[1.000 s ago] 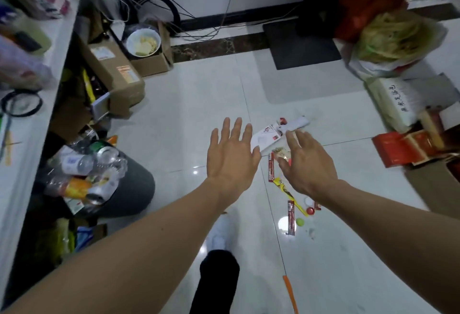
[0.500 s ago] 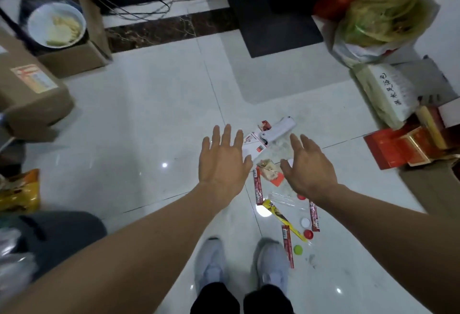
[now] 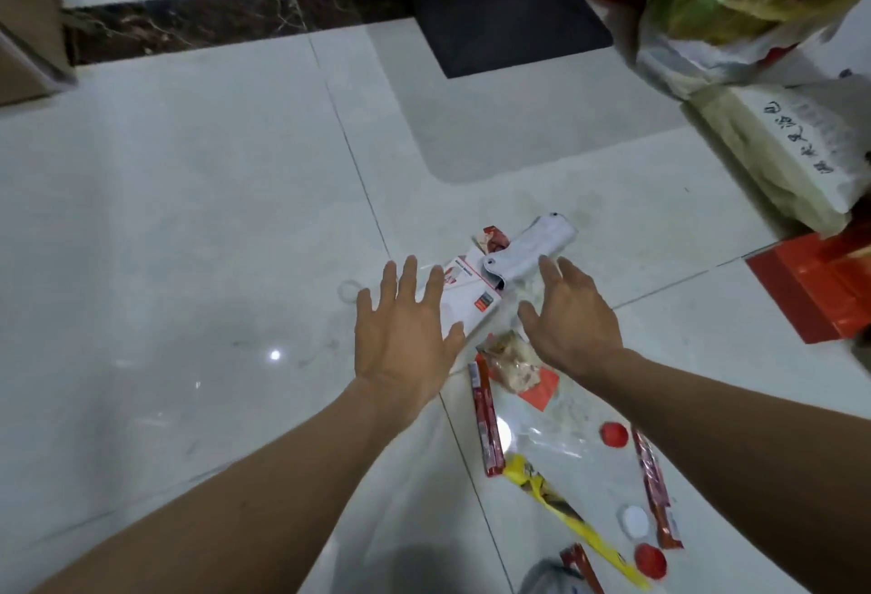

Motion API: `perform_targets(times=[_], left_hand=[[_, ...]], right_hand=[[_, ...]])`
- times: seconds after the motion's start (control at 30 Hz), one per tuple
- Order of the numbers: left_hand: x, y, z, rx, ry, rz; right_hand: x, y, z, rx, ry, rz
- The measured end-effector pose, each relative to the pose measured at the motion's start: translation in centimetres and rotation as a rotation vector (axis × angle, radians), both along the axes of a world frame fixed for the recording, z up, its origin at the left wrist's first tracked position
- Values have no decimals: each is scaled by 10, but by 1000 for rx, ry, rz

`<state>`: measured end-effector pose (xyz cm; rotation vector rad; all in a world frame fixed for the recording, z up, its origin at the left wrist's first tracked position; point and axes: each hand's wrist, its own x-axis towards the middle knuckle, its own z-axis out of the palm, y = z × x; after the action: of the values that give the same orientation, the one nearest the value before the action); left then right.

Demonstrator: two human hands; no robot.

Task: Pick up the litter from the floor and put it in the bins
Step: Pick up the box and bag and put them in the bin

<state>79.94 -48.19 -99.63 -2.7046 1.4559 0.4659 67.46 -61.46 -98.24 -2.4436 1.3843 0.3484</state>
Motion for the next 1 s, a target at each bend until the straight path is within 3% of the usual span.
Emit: perform_targets(times=[0.17,0.33,0.53,0.67,0.87,1.0], left_hand=[[14,-20,-55,-76,-25,10],[20,-25,-86,-144,-30,7],[18,-17,-97,-178,-6,-17],[14,-12,-100,-158,53,10],[13,-10,-114,-52,126,10],[11,-10,-115,-99,195,23]], right_hand=[[29,-38,-63,-4,-137,-141],[57,-62,-103,129,-331,-493],[56,-66,-121,196,-408,-689],[50,-67,-120,184,-587,-841],[40,-66,-104,12,-724,-720],[35,-64,-87,-40,-797,-675]])
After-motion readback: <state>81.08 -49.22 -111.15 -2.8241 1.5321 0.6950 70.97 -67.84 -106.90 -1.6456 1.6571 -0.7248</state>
